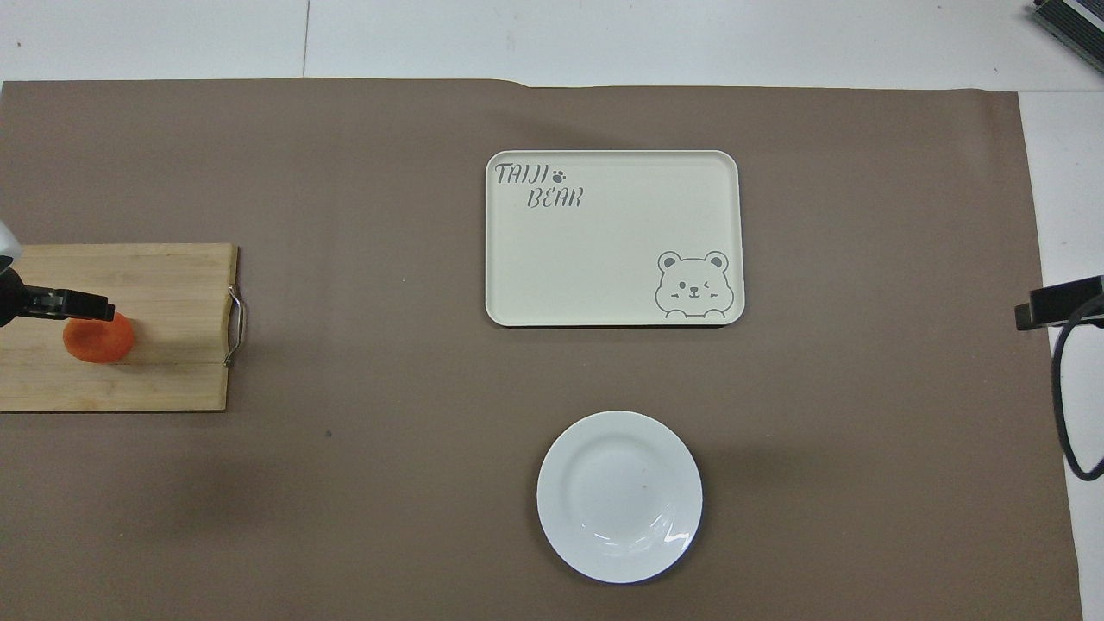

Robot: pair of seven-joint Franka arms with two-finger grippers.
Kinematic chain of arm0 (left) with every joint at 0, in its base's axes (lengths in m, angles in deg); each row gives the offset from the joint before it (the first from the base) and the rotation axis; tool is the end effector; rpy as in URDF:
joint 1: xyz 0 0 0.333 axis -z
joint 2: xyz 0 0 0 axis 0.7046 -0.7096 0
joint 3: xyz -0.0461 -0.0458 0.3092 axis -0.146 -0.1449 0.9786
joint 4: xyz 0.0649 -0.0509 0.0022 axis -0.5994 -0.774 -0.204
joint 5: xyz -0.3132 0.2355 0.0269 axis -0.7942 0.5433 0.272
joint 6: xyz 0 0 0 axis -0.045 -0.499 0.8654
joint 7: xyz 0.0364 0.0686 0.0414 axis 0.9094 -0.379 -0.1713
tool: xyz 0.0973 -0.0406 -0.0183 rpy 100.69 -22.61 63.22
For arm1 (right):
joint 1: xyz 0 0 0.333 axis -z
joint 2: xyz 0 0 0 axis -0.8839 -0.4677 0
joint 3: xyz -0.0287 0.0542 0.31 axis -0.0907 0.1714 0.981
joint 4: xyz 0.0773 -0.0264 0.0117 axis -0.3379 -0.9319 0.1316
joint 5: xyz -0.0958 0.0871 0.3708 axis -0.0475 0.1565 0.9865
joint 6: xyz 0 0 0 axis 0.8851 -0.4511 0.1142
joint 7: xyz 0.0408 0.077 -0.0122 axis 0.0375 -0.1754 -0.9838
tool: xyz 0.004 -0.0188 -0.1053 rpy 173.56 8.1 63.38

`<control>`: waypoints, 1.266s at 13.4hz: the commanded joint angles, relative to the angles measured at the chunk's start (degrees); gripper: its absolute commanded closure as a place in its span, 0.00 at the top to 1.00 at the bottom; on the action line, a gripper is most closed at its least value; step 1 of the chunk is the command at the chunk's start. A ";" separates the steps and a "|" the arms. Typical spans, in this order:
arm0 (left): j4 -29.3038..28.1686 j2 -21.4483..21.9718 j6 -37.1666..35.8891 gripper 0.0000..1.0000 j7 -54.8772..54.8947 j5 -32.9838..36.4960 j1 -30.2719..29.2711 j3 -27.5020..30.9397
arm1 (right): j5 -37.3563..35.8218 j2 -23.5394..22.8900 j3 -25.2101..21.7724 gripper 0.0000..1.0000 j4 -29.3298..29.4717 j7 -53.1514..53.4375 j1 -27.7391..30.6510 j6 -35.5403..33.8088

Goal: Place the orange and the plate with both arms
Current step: 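Close the left gripper around the orange on the cutting board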

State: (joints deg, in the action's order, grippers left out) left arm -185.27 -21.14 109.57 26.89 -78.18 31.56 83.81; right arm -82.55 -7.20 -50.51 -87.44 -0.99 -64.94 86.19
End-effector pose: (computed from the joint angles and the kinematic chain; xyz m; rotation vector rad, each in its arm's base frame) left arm 0.5718 0.1443 0.3901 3.1152 -0.1629 0.0184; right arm 0.5216 -0.0489 0.6532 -3.1366 0.0730 0.0319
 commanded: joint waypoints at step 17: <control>-3.62 1.26 1.03 0.00 0.76 3.80 2.24 -0.39 | 0.56 1.47 0.22 1.00 -1.68 0.35 0.36 0.47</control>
State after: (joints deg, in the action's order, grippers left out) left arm -187.83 -23.20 112.28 27.49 -75.43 31.28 83.16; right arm -82.55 -7.20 -50.53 -87.44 -0.99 -64.93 86.19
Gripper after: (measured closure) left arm 0.229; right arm 0.000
